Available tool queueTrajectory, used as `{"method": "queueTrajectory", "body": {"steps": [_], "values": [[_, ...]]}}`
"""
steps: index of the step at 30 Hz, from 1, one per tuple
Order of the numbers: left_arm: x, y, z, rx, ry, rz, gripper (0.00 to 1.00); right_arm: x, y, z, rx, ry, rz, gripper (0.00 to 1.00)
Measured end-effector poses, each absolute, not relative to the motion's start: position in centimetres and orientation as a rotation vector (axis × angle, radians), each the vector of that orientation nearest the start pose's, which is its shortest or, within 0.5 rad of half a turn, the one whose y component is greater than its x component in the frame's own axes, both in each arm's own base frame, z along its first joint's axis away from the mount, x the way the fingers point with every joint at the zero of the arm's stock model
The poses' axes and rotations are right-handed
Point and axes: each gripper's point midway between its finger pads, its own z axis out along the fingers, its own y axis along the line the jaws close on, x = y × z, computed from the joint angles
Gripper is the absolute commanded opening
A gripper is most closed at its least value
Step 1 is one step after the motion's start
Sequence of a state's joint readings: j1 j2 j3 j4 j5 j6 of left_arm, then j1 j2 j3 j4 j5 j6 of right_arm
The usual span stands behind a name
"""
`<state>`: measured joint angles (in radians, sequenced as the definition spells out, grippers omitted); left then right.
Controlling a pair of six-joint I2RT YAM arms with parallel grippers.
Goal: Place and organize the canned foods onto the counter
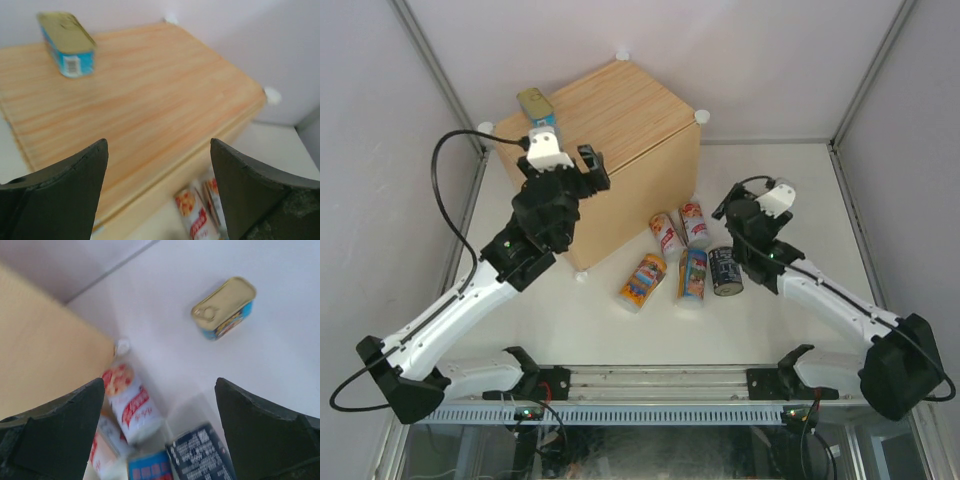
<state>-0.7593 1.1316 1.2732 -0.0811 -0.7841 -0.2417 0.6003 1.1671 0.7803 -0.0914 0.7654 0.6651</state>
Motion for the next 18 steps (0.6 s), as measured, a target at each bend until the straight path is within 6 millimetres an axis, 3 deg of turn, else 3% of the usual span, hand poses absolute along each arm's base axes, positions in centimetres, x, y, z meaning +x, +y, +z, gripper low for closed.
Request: {"method": "queueTrajectory", "body": {"steps": [4,9,13,18], "values": [[32.1,-18.4,38.2,-0.088,1.589,-0.292,0.86,37.0,7.1,19.6,0.811,1.795,-0.006,0.92],[30.2,-19.7,35.9,0.004,1.613,-0.401,0.86,40.3,3.2,18.6,1.116,1.764,-0.093,0.94],[28.8,-20.4,34.2,0.040,1.605,-0.498,0.86,42.3,0.8,16.3,1.298,1.774,-0.169,0.94],[28.0,-21.8,33.1,0.101,1.602,-0.575,0.86,42.8,-1.0,12.2,1.421,1.838,-0.221,0.94]]}}
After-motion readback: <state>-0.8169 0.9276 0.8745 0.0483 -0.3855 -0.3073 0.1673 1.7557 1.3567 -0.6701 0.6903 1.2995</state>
